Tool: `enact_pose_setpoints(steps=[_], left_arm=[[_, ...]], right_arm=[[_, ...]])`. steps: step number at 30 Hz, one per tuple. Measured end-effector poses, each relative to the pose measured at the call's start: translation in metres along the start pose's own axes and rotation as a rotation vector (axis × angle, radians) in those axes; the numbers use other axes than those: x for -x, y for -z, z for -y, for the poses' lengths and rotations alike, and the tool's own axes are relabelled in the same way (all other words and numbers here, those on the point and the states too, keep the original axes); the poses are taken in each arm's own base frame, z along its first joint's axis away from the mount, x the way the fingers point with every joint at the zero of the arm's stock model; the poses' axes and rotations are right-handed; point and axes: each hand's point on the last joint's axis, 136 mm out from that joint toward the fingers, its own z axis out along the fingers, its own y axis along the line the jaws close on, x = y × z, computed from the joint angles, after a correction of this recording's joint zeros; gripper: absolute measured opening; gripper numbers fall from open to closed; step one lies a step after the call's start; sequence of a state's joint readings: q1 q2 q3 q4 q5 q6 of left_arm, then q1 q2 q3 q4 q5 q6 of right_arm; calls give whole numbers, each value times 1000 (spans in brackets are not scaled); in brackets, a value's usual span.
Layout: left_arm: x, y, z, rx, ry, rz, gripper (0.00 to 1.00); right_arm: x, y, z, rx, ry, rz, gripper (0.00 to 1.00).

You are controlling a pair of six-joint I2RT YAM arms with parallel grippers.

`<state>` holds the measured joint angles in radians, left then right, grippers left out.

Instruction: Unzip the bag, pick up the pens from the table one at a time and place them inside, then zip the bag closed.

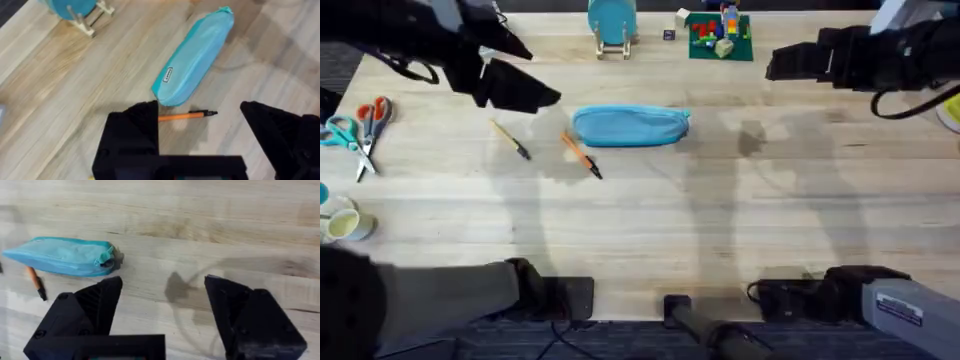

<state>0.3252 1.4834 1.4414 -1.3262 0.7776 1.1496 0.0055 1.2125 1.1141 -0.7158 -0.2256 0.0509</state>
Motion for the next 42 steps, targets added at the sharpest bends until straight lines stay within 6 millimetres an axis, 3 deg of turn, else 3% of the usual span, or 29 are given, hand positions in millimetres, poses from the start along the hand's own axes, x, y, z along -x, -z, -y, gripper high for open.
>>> enact_pose_setpoints(steps=[8,22,42], left_arm=[[-14,-2,-10,-100,-52,115,991],[-31,-37,-30,-216,-109,219,992],[-67,-82,-48,-324,-33,259,992]], right_arm=[[0,0,0,0,0,0,996],[0,0,0,0,0,-1,996],[-1,0,0,0,-1,-4,996]])
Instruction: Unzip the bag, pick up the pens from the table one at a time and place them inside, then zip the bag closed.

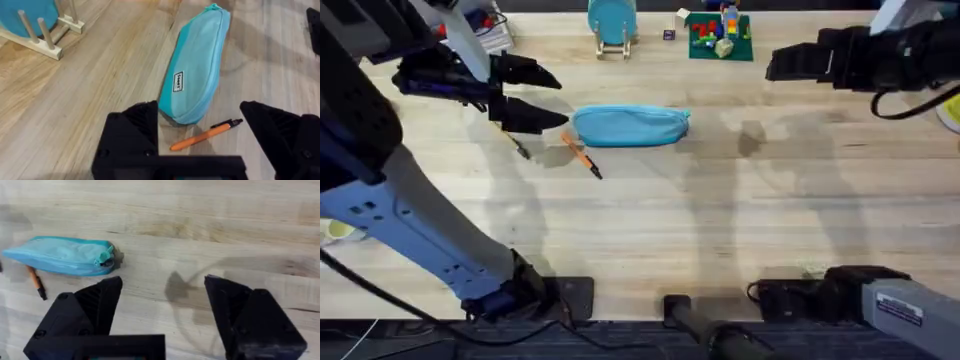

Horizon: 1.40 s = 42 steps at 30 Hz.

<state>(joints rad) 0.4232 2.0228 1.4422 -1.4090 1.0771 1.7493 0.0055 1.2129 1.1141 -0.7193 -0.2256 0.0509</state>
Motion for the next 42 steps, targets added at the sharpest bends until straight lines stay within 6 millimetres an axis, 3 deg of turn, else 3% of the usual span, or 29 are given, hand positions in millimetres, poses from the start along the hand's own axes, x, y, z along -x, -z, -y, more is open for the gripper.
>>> enact_pose_setpoints(steps=[8,24,41,42], left_arm=[[-13,-11,1,-54,65,11,993],[-3,-59,16,-177,-224,-49,993],[-9,-59,17,-189,-238,-85,993],[-9,-59,17,-189,-234,-86,909]], right_arm=[[0,0,0,0,0,0,995],[0,0,0,0,0,0,996],[-4,0,0,-1,-4,-15,996],[-4,0,0,-1,-4,-15,996]])
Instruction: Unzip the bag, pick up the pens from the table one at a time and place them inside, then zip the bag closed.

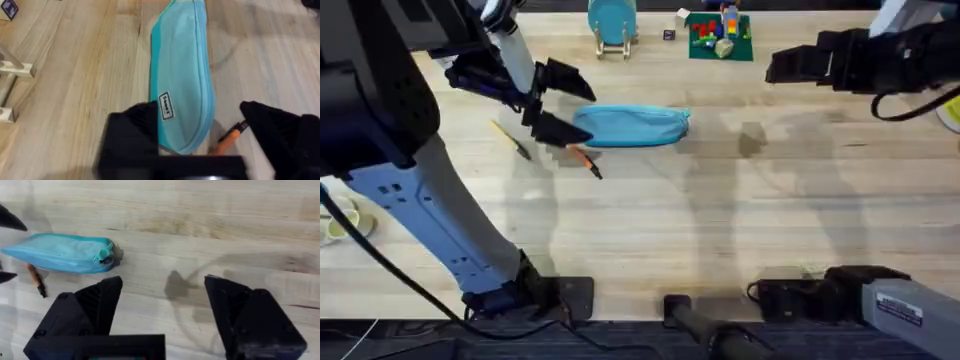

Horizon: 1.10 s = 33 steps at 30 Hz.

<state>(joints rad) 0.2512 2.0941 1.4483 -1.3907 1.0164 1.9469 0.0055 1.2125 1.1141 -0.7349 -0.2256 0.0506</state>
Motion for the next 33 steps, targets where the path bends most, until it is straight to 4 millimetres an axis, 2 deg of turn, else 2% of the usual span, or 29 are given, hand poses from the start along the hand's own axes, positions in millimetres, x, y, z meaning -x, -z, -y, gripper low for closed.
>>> enact_pose_setpoints(steps=[5,6,33], left_arm=[[-1,0,-1,4,-10,-2,130],[-1,0,-2,5,-19,-4,68],[-2,0,-1,3,-20,-9,40]], right_arm=[[0,0,0,0,0,0,996],[0,0,0,0,0,0,996],[3,0,0,0,37,12,996]])
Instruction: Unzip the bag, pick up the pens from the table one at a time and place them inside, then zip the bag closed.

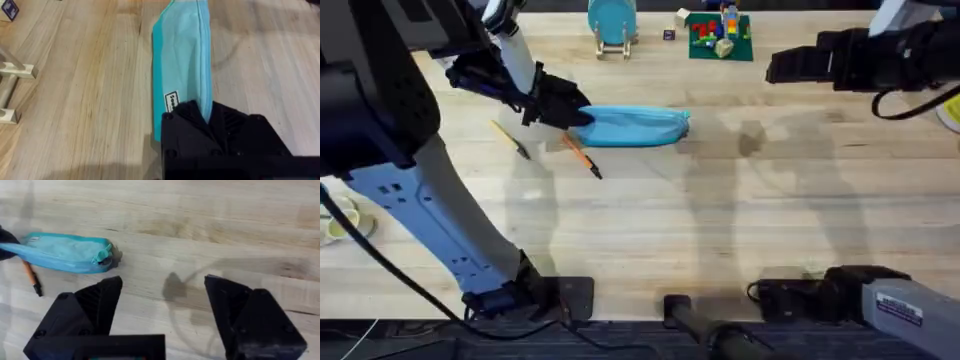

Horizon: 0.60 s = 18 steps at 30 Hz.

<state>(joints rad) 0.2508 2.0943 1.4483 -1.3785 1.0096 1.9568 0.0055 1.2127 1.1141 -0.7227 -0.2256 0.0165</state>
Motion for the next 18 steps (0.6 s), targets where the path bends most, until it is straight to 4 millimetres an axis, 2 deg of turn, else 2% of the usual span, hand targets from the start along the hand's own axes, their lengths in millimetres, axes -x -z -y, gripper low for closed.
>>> enact_pose_setpoints(steps=[13,18], left_arm=[[0,0,0,1,-2,-1,41],[0,0,0,1,-2,-1,41]], right_arm=[[1,0,0,0,11,3,995],[-10,0,0,0,-2,-40,996]])
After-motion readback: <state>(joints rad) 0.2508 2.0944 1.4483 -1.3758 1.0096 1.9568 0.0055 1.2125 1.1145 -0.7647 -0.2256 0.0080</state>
